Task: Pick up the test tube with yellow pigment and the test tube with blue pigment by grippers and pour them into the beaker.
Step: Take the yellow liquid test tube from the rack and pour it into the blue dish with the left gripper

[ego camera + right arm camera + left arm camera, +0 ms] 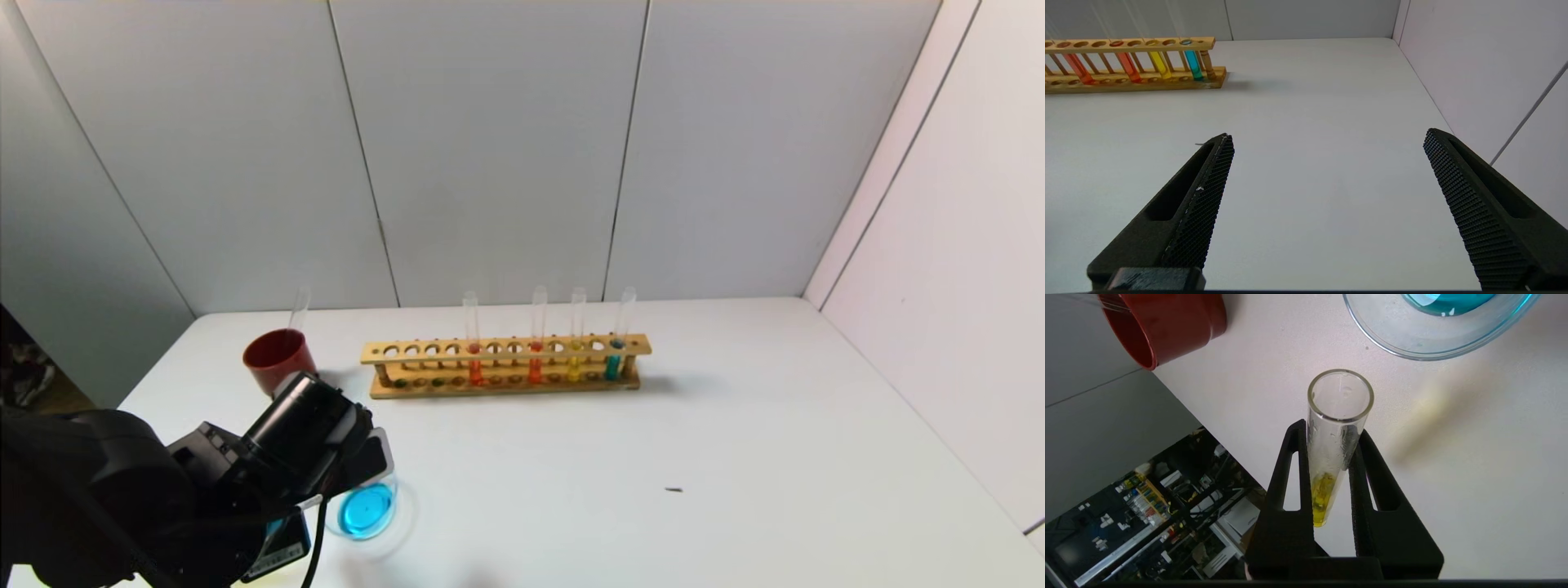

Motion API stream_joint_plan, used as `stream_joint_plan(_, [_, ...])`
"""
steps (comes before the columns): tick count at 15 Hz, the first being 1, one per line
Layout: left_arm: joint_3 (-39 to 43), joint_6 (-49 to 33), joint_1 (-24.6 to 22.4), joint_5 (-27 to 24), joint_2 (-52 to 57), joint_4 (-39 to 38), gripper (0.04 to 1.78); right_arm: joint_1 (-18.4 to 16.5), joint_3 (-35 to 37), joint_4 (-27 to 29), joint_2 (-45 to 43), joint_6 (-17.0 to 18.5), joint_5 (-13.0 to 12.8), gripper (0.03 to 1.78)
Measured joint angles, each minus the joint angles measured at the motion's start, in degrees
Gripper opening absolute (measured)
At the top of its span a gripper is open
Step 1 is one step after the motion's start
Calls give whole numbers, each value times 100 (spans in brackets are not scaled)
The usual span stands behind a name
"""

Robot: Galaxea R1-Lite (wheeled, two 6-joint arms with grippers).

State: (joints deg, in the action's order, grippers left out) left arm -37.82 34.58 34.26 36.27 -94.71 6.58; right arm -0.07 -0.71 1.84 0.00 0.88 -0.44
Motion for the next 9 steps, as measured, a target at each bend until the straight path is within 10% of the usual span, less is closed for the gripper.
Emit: stream_joint_plan(9, [-199, 6, 41, 52, -788, 278, 31, 0, 0, 0, 0, 0, 0, 170])
